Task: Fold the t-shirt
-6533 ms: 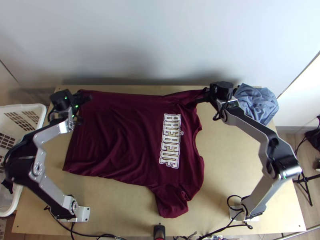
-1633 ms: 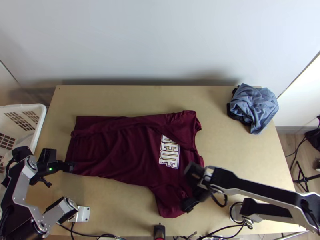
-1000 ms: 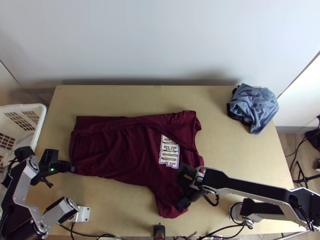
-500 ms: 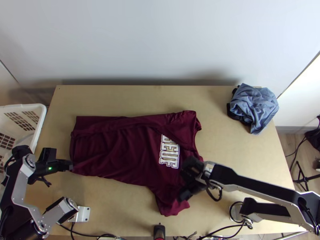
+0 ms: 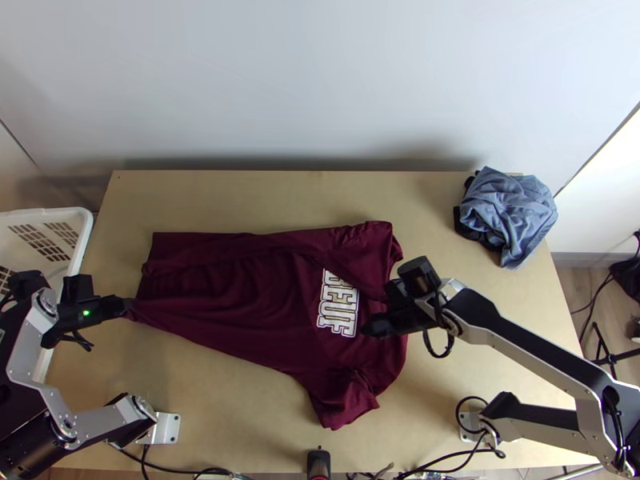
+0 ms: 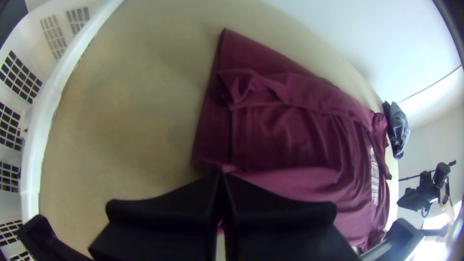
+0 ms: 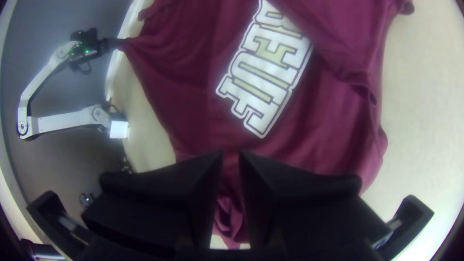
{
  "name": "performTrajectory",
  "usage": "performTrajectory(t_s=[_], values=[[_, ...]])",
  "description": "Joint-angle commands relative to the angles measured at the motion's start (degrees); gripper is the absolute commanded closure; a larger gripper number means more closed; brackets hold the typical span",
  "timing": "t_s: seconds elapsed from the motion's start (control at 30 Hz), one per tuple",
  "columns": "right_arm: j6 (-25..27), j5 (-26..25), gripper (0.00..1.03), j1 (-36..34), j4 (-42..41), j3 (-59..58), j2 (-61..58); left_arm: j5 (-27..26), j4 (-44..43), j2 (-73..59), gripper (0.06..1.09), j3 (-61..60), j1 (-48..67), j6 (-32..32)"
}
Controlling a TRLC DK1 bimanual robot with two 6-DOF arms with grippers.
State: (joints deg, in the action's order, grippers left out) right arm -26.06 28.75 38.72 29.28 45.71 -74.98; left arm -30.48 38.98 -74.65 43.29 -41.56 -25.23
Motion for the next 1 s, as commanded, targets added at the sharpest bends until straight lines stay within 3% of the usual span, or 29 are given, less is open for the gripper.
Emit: performTrajectory(t_s=[0.0,0.07,0.1,0.17,0.2,0.43,0.63,0.97], values=[[1.1,6.23,0.81,0.83,4.3,-1.59,3.35,-0.55,-0.84,-0.23,1.04,0.92,0.25,1.33],[1.1,6.23,0.78,3.2,3.95,-3.7,6.34,-0.55,-1.1,-0.23,1.04,0.22,0.25,0.36],[1.02,6.23,0.64,4.26,3.95,-4.76,7.39,-0.55,-1.01,-0.32,1.04,-0.22,0.25,0.1],[0.31,7.11,0.15,5.31,4.74,-6.16,9.33,-0.55,-1.45,-0.05,1.04,-1.1,0.25,-0.69],[0.49,7.99,0.06,6.46,6.32,-6.25,9.68,-0.55,-1.36,-0.05,1.04,-1.54,0.25,-1.05],[2.69,10.71,0.05,13.31,12.56,-6.51,9.94,-0.55,-2.07,0.38,1.04,-3.39,1.22,-1.48],[8.05,11.15,0.06,19.73,16.95,-6.43,6.25,-0.46,-2.24,2.32,1.04,-4.53,1.83,-1.57],[13.23,10.62,0.06,19.9,17.13,-6.78,-1.05,-0.46,-4.18,2.67,1.04,-5.76,0.69,-1.4]])
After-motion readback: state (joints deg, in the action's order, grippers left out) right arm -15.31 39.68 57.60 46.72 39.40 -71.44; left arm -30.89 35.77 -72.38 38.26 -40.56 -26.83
